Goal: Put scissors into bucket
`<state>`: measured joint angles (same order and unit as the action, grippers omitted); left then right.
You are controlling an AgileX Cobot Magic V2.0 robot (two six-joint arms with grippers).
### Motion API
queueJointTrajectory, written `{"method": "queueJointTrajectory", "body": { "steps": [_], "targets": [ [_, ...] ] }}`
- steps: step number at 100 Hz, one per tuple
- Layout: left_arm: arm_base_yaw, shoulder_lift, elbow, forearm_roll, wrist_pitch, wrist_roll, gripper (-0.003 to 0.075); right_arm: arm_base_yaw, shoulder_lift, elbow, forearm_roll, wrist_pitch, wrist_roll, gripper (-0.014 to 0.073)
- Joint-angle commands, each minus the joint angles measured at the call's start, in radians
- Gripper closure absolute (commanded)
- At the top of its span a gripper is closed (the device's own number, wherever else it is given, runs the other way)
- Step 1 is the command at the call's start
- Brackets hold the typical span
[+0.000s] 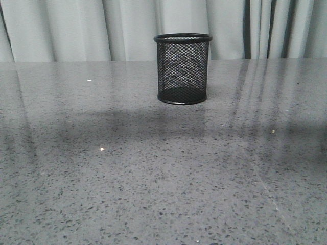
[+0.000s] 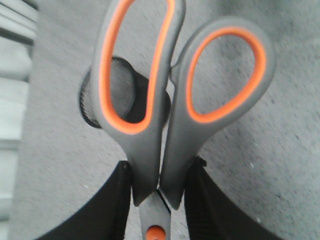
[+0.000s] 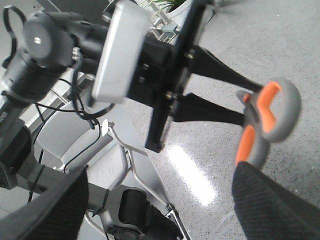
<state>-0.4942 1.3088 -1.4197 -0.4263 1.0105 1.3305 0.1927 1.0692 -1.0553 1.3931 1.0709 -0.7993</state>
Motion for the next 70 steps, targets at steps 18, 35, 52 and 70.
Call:
{"method": "queueJointTrajectory", "body": {
  "steps": [18,35,52,70],
  "targets": [
    [-0.009,-0.037,-0.097,-0.082,-0.034,-0.013,0.0658,-0.001,0.052,-0.035,0.087,-0.042,-0.011,0.0058],
    [-0.009,-0.037,-0.097,-0.088,-0.026,-0.013,0.0658,-0.001,0.065,-0.035,0.105,-0.063,-0.011,0.0058],
    [-0.009,-0.037,-0.097,-0.15,-0.026,-0.013,0.0658,-0.001,0.065,-0.035,0.143,-0.106,-0.043,0.0058],
    [-0.009,-0.037,-0.097,-0.184,-0.026,-0.013,0.0658,-0.001,0.065,-0.035,0.148,-0.154,-0.045,0.0058]
  ]
}}
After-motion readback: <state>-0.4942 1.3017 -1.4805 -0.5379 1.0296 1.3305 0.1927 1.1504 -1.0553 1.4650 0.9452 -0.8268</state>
